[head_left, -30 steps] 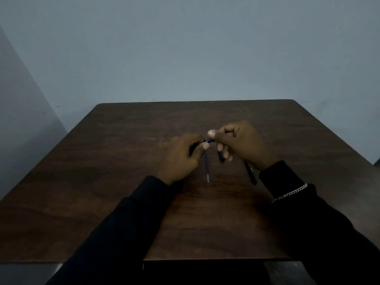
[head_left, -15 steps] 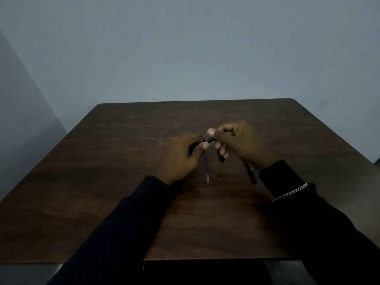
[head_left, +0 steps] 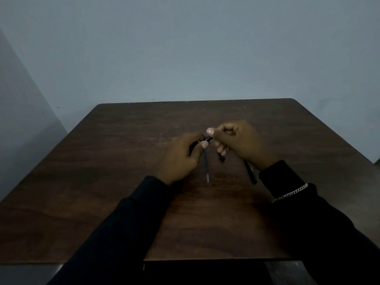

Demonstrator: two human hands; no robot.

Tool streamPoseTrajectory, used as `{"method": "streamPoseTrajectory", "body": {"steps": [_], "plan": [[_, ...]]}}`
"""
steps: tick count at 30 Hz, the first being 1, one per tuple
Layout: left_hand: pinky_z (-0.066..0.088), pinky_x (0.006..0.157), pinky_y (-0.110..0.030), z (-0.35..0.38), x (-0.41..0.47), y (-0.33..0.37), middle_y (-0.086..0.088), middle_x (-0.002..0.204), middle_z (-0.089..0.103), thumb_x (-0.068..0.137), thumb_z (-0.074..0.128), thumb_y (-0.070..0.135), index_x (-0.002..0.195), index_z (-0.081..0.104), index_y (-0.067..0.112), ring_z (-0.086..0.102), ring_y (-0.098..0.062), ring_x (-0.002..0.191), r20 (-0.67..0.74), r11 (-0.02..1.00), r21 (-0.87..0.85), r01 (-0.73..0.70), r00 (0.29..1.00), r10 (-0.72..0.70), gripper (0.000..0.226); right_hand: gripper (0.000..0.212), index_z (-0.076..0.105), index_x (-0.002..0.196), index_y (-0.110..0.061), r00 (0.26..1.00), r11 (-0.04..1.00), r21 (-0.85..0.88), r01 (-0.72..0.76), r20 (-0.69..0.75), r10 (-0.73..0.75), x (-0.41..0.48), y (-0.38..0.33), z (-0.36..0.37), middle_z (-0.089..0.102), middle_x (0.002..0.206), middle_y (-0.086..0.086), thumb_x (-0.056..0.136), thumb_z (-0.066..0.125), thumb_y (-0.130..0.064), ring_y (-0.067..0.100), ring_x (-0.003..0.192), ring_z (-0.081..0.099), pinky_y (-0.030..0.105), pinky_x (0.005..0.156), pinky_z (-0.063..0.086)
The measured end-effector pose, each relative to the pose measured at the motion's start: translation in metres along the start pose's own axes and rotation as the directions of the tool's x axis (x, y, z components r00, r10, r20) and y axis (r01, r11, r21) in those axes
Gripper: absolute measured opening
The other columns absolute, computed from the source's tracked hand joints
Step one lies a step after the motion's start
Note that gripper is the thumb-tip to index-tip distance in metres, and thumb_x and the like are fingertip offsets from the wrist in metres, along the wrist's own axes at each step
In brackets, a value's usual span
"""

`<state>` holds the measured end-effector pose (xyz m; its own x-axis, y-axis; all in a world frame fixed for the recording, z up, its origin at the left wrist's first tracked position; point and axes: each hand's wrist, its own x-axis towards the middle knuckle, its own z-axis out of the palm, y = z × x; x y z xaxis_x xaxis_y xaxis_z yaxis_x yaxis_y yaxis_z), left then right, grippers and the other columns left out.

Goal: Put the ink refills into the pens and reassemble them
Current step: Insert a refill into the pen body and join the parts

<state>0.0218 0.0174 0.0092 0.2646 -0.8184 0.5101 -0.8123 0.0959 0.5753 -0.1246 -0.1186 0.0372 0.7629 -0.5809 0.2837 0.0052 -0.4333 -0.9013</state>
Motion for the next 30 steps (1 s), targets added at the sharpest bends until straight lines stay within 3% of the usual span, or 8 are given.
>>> {"method": "streamPoseTrajectory", "body": {"steps": [3,8,13,18,20,23,27,30], "plan": [[0.031,0.058,-0.012,-0.0003,-0.0004,0.0005,0.016,0.073,0.058,0.108,0.06,0.02,0.101,0.067,0.026,0.054,0.0,0.064,0.002,1.0,0.0,-0.002,1.0,0.002,0.012,0.018,0.072,0.099,0.006,0.999,0.999,0.001,0.032,0.028,-0.032,-0.0007,-0.0015,-0.0004,0.074,0.082,0.023,0.097,0.069,-0.011,0.016,0.063,0.069,0.027,0.061,0.059],[0.032,0.057,-0.025,-0.0007,0.0001,0.0005,0.006,0.074,0.06,0.109,0.058,0.022,0.11,0.07,0.019,0.05,-0.007,0.062,0.025,0.999,-0.03,0.039,0.999,-0.038,0.012,0.023,0.069,0.114,0.002,0.997,0.998,0.062,0.027,0.077,-0.032,0.0001,-0.0003,-0.0028,0.073,0.098,0.018,0.092,0.065,0.009,0.014,0.081,0.071,0.026,0.07,0.061],[0.032,0.057,-0.02,-0.0011,-0.0014,0.0049,0.006,0.074,0.061,0.108,0.059,0.019,0.108,0.07,0.015,0.052,-0.007,0.063,0.001,1.0,-0.004,0.018,1.0,-0.018,0.012,0.031,0.072,0.098,0.0,0.998,0.998,0.041,-0.053,-0.014,0.054,0.0016,0.0047,-0.0019,0.073,0.075,0.011,0.094,0.074,-0.031,0.02,0.061,0.068,0.031,0.058,0.059],[0.031,0.057,-0.02,0.001,-0.0003,0.0023,0.006,0.075,0.06,0.108,0.059,0.02,0.104,0.069,0.015,0.051,-0.004,0.064,0.02,0.999,0.002,0.036,0.999,-0.036,0.012,0.005,0.072,0.099,-0.002,0.998,0.998,0.055,-0.013,0.066,0.009,0.0021,0.0043,-0.0045,0.074,0.08,0.012,0.096,0.068,-0.003,0.013,0.067,0.071,0.026,0.064,0.059],[0.029,0.057,-0.019,0.0017,-0.0002,0.0016,0.006,0.075,0.059,0.109,0.058,0.021,0.106,0.069,0.015,0.049,-0.004,0.064,0.022,0.999,0.003,0.044,0.999,-0.044,0.013,0.018,0.072,0.106,-0.005,0.994,0.997,0.081,-0.009,0.107,0.0,0.0023,0.0032,-0.0062,0.075,0.093,0.013,0.093,0.066,0.007,0.014,0.079,0.073,0.026,0.07,0.06],[0.029,0.055,-0.014,0.0018,-0.0003,0.0019,0.012,0.07,0.054,0.109,0.059,0.021,0.102,0.067,0.019,0.049,-0.002,0.06,0.007,0.999,0.017,0.029,1.0,-0.029,0.011,0.023,0.069,0.115,-0.01,0.993,0.992,0.104,-0.065,0.105,0.054,0.0015,0.0039,-0.0039,0.073,0.095,0.009,0.092,0.069,-0.004,0.018,0.078,0.072,0.034,0.07,0.062],[0.034,0.06,-0.011,0.0017,-0.0006,0.0023,0.009,0.078,0.062,0.108,0.06,0.02,0.106,0.069,0.018,0.054,-0.001,0.067,0.007,0.999,0.036,0.022,1.0,-0.022,0.009,0.032,0.073,0.092,-0.006,0.999,0.997,-0.059,-0.042,0.031,0.044,0.0017,0.0059,0.0009,0.071,0.067,0.004,0.097,0.07,-0.037,0.017,0.055,0.066,0.034,0.054,0.057],[0.032,0.058,-0.015,0.0016,-0.0005,0.0025,0.001,0.078,0.065,0.107,0.06,0.019,0.106,0.07,0.015,0.053,-0.004,0.065,0.008,0.999,0.029,0.019,1.0,-0.019,0.011,0.02,0.073,0.094,-0.005,0.998,0.997,-0.08,0.012,0.058,-0.008,0.0015,0.0058,-0.0014,0.072,0.068,0.0,0.099,0.068,-0.023,0.011,0.057,0.067,0.028,0.056,0.057]]}}
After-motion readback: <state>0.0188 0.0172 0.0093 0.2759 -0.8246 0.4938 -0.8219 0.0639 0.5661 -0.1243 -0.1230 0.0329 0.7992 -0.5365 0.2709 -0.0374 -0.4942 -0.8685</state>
